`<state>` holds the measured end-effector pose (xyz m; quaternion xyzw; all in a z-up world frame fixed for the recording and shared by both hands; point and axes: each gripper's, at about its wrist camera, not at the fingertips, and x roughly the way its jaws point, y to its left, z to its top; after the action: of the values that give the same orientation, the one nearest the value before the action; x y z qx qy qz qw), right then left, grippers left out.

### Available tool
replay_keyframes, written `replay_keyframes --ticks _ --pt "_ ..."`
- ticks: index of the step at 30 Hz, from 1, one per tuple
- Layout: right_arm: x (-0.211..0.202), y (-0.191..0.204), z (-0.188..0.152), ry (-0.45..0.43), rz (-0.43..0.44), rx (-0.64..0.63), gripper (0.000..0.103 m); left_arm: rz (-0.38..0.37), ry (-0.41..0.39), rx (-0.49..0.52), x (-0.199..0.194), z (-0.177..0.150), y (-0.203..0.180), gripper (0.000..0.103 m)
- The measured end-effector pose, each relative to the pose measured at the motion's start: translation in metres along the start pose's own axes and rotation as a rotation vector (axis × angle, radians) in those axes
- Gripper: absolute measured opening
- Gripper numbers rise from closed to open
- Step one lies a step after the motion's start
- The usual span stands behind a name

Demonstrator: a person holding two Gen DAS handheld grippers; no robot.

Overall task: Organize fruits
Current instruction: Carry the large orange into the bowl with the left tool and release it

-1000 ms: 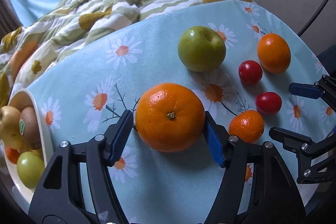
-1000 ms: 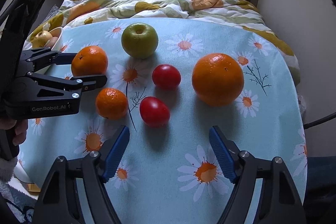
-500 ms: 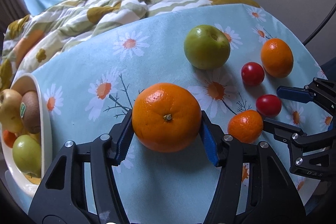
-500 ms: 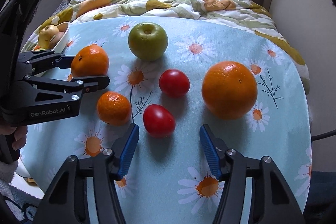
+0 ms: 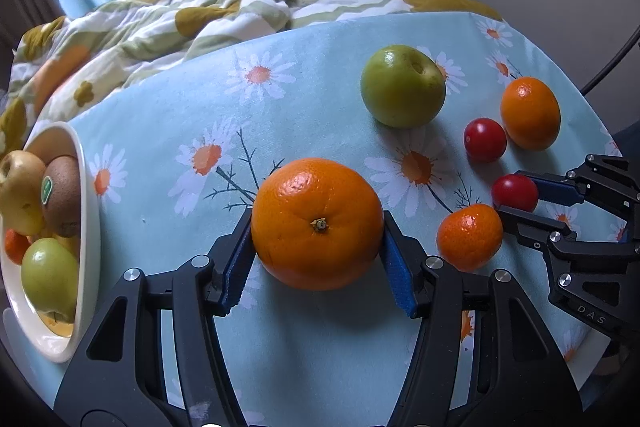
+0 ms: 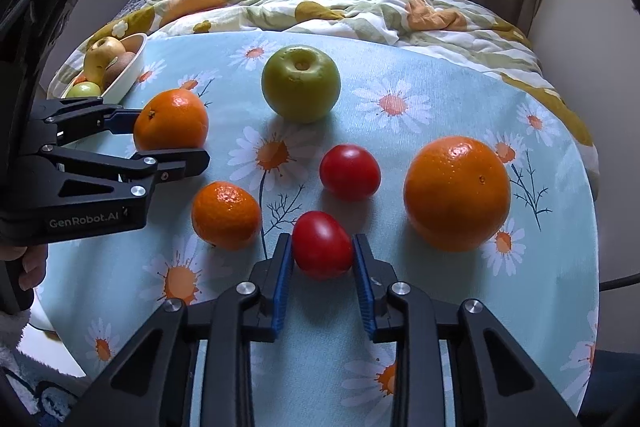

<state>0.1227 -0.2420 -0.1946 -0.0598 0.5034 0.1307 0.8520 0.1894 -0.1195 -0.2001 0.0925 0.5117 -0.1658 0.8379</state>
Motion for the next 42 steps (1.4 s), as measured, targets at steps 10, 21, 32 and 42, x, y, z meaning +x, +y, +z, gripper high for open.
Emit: replay_keyframes --ticks 10,21,32,42 --pt "-0.013 0.002 -0.001 -0.024 -0.017 0.001 0.027 -0.008 -0.024 -0.019 -0.014 -0.001 0.004 0.064" --pt "-0.047 0.016 0.014 -0.07 -0.016 0.006 0.027 -0.018 -0.078 -0.07 -0.06 -0.004 0.021 0.064" --pt "-0.054 0.058 0.036 -0.099 0.015 -0.013 0.027 -0.006 -0.108 -0.118 -0.09 -0.017 0.071 0.064" --pt "-0.062 0.12 0.062 -0.099 0.039 0.0 0.027 -0.009 -0.106 -0.15 -0.122 -0.042 0.139 0.064"
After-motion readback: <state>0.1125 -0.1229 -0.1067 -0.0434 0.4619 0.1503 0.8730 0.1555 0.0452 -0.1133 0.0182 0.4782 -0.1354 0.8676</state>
